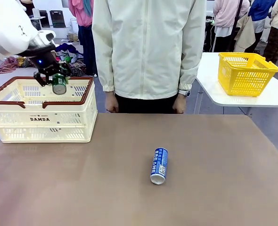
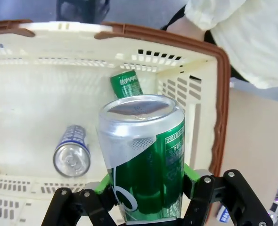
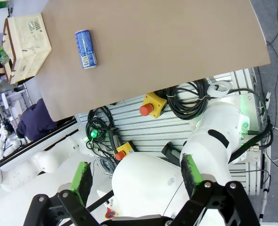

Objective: Place the drinks into the Shopping basket.
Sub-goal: Pick up one drink and place it into the Shopping basket.

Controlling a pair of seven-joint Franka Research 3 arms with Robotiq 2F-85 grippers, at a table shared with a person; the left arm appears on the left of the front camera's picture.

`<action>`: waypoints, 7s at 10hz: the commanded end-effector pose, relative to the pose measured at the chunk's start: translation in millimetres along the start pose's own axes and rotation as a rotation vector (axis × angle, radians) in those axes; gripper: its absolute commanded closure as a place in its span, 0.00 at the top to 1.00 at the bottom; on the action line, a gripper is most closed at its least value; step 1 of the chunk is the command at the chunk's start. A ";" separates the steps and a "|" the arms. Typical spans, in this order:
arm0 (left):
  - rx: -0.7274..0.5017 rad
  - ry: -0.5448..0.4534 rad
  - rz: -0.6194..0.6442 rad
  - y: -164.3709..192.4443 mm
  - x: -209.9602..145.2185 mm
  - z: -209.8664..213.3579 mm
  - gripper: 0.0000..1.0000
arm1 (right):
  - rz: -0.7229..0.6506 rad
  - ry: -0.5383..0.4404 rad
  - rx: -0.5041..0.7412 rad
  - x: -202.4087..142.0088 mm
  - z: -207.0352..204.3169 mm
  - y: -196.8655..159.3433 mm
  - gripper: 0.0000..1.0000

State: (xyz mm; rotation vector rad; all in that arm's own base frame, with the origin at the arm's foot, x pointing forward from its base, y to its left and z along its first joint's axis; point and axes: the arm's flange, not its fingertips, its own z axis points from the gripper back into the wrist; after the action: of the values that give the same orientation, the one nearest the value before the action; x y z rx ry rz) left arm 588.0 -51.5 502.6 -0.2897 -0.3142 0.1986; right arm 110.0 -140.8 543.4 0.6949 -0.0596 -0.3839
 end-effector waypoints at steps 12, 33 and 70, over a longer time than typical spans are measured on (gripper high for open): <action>0.112 0.164 -0.098 9.7 -10.4 -77.5 0.00 | 0.022 0.000 0.013 -8.8 2.8 -4.0 1.00; 0.206 0.197 -0.106 -0.2 -7.4 -102.9 1.00 | 0.022 0.000 0.013 -8.8 2.8 -4.0 1.00; -0.986 0.229 0.086 277.6 -136.2 76.8 1.00 | 0.022 0.000 0.013 -8.8 2.8 -4.0 1.00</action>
State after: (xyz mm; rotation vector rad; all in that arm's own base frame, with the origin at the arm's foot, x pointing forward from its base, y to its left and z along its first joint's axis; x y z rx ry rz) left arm 395.0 196.4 448.7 -1.2925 -0.1495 0.0802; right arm 110.4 -140.9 543.0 0.6951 -0.0577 -0.3842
